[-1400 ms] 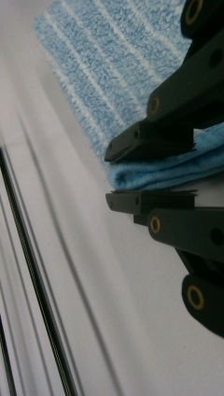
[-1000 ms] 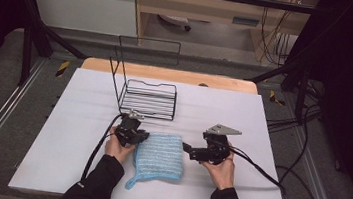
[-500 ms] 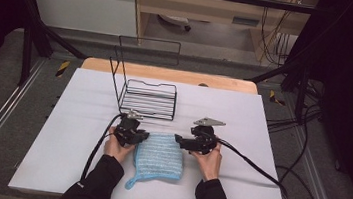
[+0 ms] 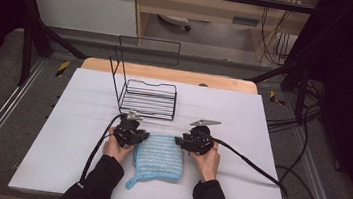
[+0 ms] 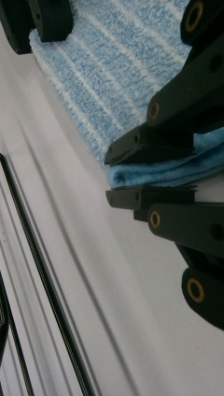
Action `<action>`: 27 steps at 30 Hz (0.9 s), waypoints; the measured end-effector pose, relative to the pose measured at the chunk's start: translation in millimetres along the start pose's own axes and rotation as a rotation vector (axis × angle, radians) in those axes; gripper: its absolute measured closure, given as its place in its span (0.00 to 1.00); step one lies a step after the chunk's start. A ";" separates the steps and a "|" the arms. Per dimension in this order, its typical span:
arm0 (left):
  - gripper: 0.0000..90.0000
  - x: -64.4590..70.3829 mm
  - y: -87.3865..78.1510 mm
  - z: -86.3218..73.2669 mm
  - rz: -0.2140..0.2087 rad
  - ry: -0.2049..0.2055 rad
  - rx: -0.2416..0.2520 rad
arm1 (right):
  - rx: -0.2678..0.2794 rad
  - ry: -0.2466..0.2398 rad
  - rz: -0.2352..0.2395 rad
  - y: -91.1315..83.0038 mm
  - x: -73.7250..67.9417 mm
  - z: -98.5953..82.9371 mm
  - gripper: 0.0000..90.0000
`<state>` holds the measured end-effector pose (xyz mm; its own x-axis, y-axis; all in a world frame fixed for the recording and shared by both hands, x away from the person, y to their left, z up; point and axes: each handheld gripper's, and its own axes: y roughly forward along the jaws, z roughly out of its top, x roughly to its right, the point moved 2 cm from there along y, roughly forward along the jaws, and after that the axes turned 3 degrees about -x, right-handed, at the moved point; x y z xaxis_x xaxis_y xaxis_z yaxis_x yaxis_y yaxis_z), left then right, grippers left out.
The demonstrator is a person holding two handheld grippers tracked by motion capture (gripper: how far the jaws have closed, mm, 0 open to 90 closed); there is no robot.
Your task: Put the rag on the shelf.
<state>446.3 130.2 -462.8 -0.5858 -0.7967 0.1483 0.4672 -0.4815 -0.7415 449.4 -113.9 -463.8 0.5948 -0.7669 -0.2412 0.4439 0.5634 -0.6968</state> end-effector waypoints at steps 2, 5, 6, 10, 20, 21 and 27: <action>0.86 -0.4 0.1 -0.6 -0.005 -0.006 0.006 | -0.004 0.007 0.012 1.3 -0.2 -0.2 0.70; 0.86 -0.9 -0.1 -0.9 -0.008 -0.011 0.009 | -0.007 0.018 0.029 3.8 0.0 -0.5 0.74; 0.86 -1.0 -0.1 -0.8 -0.009 -0.014 0.009 | -0.008 0.019 0.034 4.6 0.0 -0.7 0.75; 0.86 -1.9 -0.1 -0.9 -0.019 -0.029 0.010 | -0.010 0.027 0.045 5.8 -0.2 -1.1 0.80; 0.87 -6.3 -1.0 -1.9 -0.048 -0.069 0.017 | -0.019 0.063 0.071 5.0 -0.9 -0.4 0.90; 0.87 -6.7 -1.1 -1.9 -0.050 -0.069 0.018 | -0.017 0.064 0.071 5.0 -1.0 -0.4 0.91; 0.88 -6.1 -4.1 -1.5 -0.051 -0.061 0.023 | -0.007 0.086 0.076 1.8 -0.9 -0.7 0.92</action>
<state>447.0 137.6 -461.7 -0.5682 -0.7913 0.2259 0.4529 -0.5299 -0.7170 449.2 -112.3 -465.3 0.5666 -0.7456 -0.3509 0.3949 0.6194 -0.6785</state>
